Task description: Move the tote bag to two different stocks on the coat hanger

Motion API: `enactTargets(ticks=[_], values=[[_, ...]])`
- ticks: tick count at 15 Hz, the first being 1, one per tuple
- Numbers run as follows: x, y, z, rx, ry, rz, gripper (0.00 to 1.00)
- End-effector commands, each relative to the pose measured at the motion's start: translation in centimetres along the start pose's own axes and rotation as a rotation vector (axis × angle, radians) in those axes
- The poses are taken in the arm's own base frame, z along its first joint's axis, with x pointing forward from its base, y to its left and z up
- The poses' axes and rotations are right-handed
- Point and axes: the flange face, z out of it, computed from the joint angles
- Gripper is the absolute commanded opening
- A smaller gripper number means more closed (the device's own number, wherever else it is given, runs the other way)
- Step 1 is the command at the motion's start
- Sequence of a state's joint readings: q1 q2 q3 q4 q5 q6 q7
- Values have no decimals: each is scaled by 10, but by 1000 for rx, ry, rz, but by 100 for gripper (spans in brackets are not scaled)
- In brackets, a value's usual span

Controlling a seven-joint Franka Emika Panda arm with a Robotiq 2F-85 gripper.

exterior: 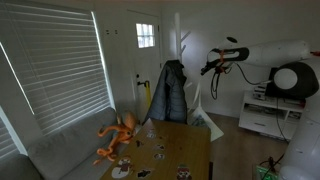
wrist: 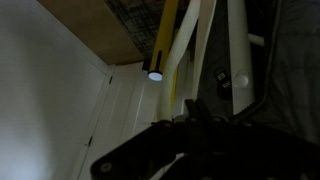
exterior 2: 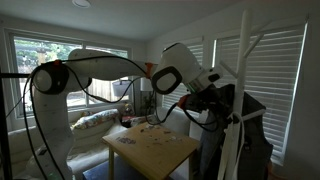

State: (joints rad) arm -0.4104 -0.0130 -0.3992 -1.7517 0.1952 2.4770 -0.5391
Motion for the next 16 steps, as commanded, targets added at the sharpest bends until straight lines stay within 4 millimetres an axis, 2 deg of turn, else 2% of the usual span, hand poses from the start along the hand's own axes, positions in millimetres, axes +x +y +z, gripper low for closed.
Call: enactTargets(ticks=[1, 7, 12, 16], values=[[20, 18, -7, -13, 48, -63, 1], [43, 35, -5, 28, 102, -195, 1], [63, 44, 7, 40, 146, -270, 1], [78, 43, 20, 50, 181, -326, 1]])
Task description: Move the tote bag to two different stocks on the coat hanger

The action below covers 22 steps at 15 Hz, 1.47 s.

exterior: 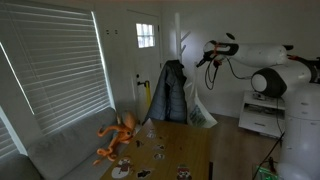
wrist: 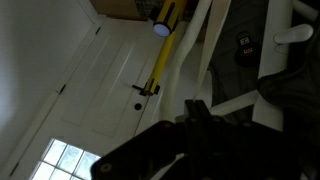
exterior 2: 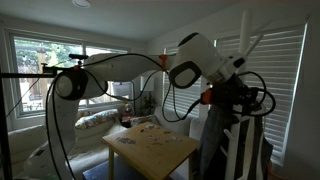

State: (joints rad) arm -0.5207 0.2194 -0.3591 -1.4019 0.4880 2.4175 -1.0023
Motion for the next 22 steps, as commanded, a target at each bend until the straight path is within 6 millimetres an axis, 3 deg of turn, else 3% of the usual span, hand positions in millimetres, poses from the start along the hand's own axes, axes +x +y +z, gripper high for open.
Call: enactTargets(ticks=[1, 11, 17, 22], values=[[18, 10, 12, 32, 48, -56, 1], [32, 16, 46, 95, 70, -170, 1], [41, 3, 73, 112, 100, -202, 1], [50, -2, 79, 125, 116, -256, 1]])
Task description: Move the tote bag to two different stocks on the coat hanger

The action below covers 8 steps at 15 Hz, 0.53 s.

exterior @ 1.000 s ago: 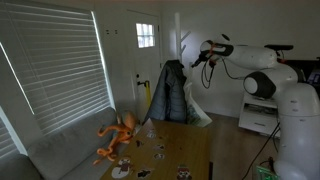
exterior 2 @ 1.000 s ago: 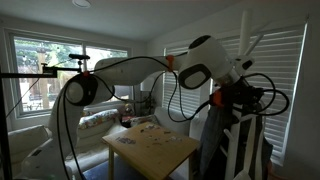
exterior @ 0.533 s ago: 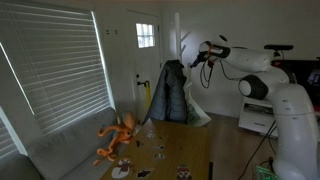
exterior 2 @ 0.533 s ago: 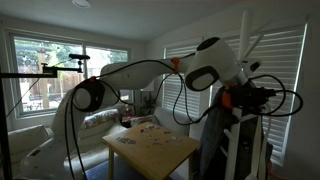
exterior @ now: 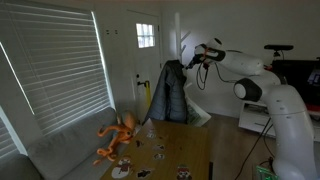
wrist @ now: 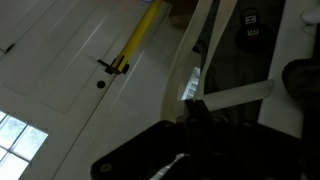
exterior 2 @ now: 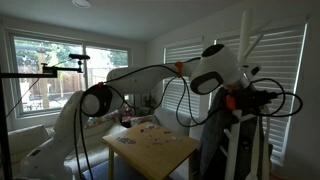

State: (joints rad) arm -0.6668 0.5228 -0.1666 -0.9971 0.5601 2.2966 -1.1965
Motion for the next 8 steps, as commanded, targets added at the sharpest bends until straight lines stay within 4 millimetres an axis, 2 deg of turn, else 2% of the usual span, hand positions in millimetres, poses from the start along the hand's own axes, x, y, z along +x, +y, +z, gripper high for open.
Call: enactTargets(ticks=[1, 8], values=[[6, 7, 0, 20, 37, -46, 1], [6, -9, 9, 153, -6, -117, 1]])
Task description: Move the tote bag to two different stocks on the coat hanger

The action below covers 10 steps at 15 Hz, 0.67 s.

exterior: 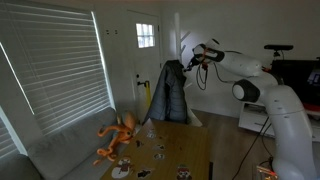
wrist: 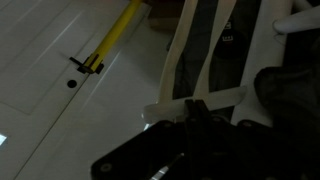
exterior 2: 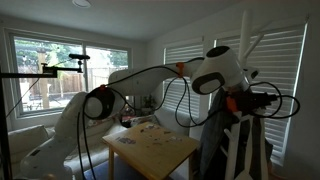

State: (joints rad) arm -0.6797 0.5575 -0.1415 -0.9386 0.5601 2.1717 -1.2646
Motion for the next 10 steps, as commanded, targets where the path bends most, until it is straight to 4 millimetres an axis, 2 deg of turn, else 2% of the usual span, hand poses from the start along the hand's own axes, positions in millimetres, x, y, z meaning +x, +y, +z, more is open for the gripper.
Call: enactTargets(ticks=[1, 2, 7, 10], values=[[5, 1, -8, 48, 9, -39, 28], [6, 0, -10, 56, 9, -40, 29], [21, -5, -36, 75, 12, -31, 64], [26, -4, -57, 12, -19, 80, 84]])
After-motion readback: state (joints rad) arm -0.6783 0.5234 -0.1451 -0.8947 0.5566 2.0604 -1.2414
